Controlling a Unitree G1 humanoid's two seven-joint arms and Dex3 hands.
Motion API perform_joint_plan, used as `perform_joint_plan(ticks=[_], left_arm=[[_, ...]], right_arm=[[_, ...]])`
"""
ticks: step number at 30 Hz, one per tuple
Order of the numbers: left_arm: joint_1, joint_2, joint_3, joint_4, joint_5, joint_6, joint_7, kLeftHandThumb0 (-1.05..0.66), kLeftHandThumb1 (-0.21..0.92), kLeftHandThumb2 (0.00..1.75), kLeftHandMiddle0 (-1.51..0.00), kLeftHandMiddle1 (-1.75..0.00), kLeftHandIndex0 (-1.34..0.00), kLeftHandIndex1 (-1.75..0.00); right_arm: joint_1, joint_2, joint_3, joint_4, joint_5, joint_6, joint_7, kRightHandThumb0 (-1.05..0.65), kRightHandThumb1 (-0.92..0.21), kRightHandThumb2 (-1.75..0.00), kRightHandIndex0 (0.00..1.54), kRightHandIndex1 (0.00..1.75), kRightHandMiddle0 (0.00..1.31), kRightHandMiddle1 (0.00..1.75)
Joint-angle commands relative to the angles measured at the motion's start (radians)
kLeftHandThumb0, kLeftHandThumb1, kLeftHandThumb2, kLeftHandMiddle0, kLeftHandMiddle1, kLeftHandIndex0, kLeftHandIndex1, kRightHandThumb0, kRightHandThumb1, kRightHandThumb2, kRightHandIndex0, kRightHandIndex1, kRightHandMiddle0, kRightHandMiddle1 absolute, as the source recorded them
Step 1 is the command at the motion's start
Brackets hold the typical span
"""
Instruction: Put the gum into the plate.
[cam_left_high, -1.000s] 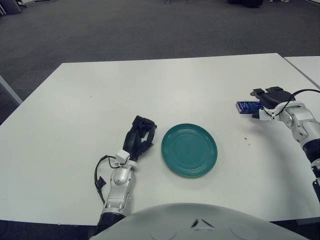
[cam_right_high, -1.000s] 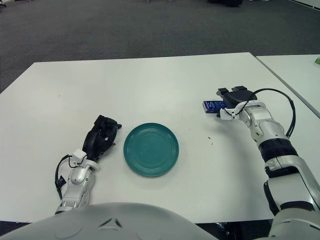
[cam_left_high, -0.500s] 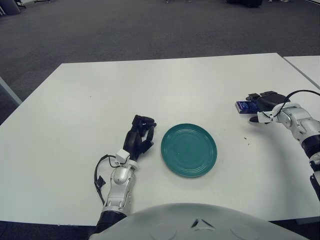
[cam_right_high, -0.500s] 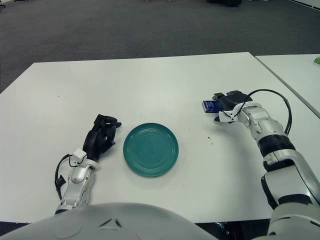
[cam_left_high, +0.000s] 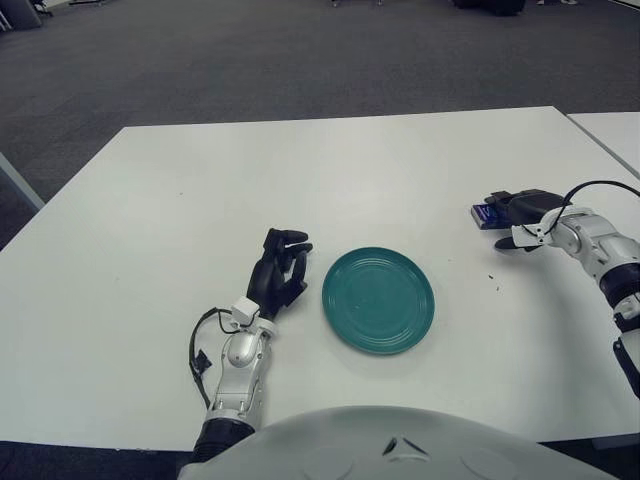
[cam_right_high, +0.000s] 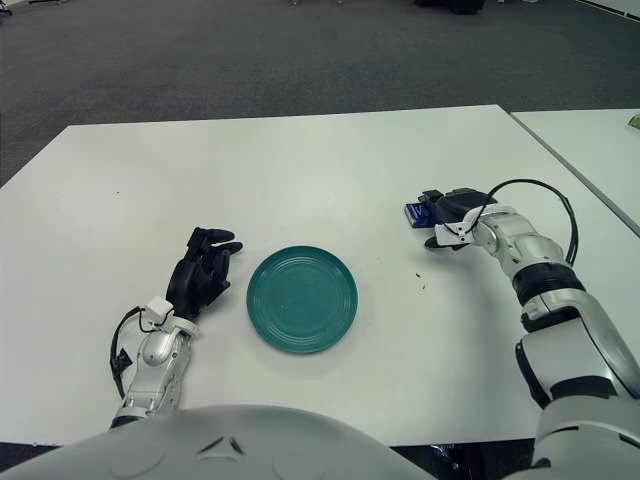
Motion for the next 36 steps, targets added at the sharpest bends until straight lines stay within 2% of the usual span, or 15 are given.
perform_joint_plan(ticks=[1,12,21,22,23,24,25,27,28,31,36], left_arm=[[-0.009,0.001,0.006,0.028,-0.013,-0.001,-0.010,-0.76,0.92,0.66,-0.10,-1.13,-0.04,-1.44],[-0.021,-0.003,0.014,0.049,-0.030,-0.019,-0.024,-0.78,0.92,0.69,-0.12,-1.16,-0.04,-1.46],[-0.031,-0.010,0.022,0.065,-0.051,-0.021,-0.035,-0.79,0.92,0.70,-0.14,-1.12,-0.06,-1.46],[-0.032,-0.011,0.023,0.066,-0.052,-0.020,-0.035,-0.79,0.92,0.70,-0.15,-1.12,-0.06,-1.46],[-0.032,-0.012,0.024,0.067,-0.054,-0.018,-0.035,-0.79,0.92,0.70,-0.15,-1.12,-0.06,-1.46],[-0.032,-0.013,0.024,0.068,-0.055,-0.017,-0.035,-0.78,0.92,0.70,-0.15,-1.12,-0.06,-1.47],[-0.032,-0.014,0.026,0.067,-0.056,-0.016,-0.035,-0.78,0.92,0.70,-0.16,-1.12,-0.05,-1.47],[-0.032,-0.016,0.028,0.068,-0.058,-0.015,-0.034,-0.78,0.92,0.70,-0.16,-1.12,-0.05,-1.47],[-0.032,-0.017,0.029,0.068,-0.058,-0.015,-0.034,-0.78,0.92,0.70,-0.17,-1.13,-0.05,-1.47],[-0.034,-0.017,0.033,0.073,-0.055,-0.020,-0.032,-0.79,0.92,0.71,-0.19,-1.13,-0.05,-1.48],[-0.042,-0.017,0.043,0.086,-0.055,-0.028,-0.033,-0.78,0.92,0.71,-0.20,-1.14,-0.05,-1.48]], right_arm=[[0.015,0.047,0.028,0.055,0.000,0.025,-0.012,-0.90,-0.92,-0.51,0.18,0.05,0.00,0.48],[0.008,0.080,0.057,0.130,-0.001,0.054,-0.098,-0.89,-0.92,-0.47,0.30,0.08,0.00,0.61],[0.013,0.099,0.071,0.189,0.006,0.054,-0.175,-0.84,-0.92,-0.52,0.45,0.13,0.00,0.80],[0.012,0.100,0.073,0.194,0.008,0.053,-0.180,-0.83,-0.92,-0.52,0.41,0.42,0.00,0.91],[0.013,0.101,0.072,0.198,0.012,0.054,-0.189,-0.83,-0.92,-0.52,0.38,0.55,0.00,0.96],[0.012,0.103,0.072,0.203,0.014,0.055,-0.195,-0.81,-0.92,-0.52,0.35,0.92,0.00,1.16],[0.014,0.106,0.069,0.207,0.021,0.057,-0.205,-0.80,-0.92,-0.52,0.32,1.16,0.00,1.30],[0.017,0.111,0.063,0.214,0.033,0.058,-0.218,-0.75,-0.92,-0.50,0.33,1.44,0.02,1.52],[0.018,0.112,0.061,0.217,0.039,0.057,-0.223,-0.61,-0.89,-0.55,0.35,1.55,0.10,1.60],[0.032,0.124,0.045,0.227,0.069,0.044,-0.242,-0.46,-0.80,-0.68,0.46,1.68,0.24,1.70],[0.053,0.135,0.039,0.240,0.094,0.019,-0.281,-0.41,-0.69,-0.83,0.60,1.74,0.33,1.74]])
